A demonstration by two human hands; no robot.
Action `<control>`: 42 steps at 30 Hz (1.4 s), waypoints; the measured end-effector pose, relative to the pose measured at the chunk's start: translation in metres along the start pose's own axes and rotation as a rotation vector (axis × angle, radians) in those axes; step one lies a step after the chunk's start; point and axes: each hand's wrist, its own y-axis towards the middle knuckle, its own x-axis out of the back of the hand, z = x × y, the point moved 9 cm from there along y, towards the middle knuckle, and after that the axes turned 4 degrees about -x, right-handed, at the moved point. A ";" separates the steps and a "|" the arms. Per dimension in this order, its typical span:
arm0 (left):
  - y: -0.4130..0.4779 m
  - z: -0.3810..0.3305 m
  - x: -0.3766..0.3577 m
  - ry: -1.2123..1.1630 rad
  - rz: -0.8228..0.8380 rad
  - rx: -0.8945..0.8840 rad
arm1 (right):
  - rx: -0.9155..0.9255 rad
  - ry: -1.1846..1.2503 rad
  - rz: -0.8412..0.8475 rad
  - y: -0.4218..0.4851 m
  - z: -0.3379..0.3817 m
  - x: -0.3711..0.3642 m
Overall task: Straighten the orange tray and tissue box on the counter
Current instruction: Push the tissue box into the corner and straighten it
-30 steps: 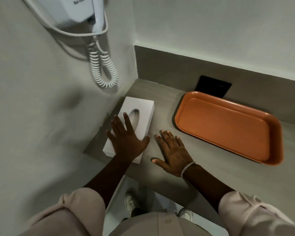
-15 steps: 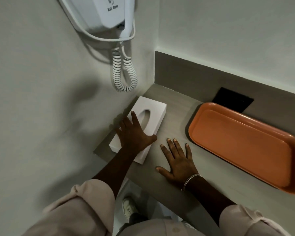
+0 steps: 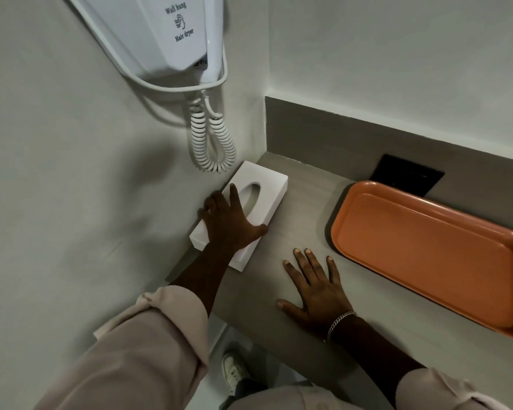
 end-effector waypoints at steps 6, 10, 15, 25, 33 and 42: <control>-0.005 0.001 0.000 -0.039 -0.037 -0.022 | -0.001 0.014 0.022 0.001 0.000 -0.003; -0.013 -0.003 -0.001 -0.060 -0.061 -0.105 | 0.016 0.028 0.074 0.011 0.001 0.001; -0.051 -0.001 -0.003 -0.124 -0.262 -0.304 | 0.103 0.055 -0.031 0.060 0.016 0.044; -0.101 0.012 -0.029 0.111 -0.182 -0.594 | 0.329 -0.120 0.011 0.119 0.035 0.050; -0.065 0.004 -0.031 0.121 -0.061 -0.605 | 0.300 -0.129 0.048 0.145 0.018 0.057; -0.018 -0.021 -0.034 0.149 -0.024 -0.634 | 0.263 -0.134 0.088 0.182 -0.017 0.066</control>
